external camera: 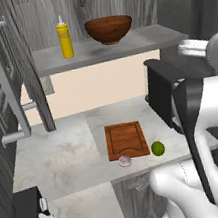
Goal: Open the cabinet. Place the bowl and condiment on the counter. Then place the lime and garlic on the cutting board.
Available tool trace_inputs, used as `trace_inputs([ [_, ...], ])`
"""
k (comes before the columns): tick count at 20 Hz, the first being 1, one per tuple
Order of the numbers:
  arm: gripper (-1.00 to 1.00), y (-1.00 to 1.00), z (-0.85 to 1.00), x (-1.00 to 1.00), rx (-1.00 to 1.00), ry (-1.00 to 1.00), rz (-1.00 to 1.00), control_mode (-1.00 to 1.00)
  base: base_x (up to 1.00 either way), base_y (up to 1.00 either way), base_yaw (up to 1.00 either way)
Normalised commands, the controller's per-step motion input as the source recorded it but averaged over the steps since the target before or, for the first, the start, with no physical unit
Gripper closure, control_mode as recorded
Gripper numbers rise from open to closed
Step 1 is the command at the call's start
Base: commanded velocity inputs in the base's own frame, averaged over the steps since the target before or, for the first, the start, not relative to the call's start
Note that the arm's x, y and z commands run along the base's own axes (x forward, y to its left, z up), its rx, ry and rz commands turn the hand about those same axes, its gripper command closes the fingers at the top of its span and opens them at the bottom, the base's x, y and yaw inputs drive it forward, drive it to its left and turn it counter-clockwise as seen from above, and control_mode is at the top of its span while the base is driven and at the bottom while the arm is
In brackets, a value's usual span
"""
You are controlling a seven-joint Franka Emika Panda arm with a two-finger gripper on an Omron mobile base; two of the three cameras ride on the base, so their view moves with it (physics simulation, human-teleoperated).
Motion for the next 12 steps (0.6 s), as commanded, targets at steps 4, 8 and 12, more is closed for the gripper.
trace_inputs([
  [4, -1.0, -0.02, 0.02, 0.08, -0.17, 0.67, 0.0, -1.0, 0.0, 0.0, 0.0],
  [8, -1.0, 0.14, 0.0, 0.19, -0.29, 0.56, 0.0, -1.0, 0.0, 0.0, 0.0],
  [12, -1.0, 0.3, -0.08, 0.25, -0.4, 0.28, 0.0, -1.0, 0.0, 0.0, 0.0],
])
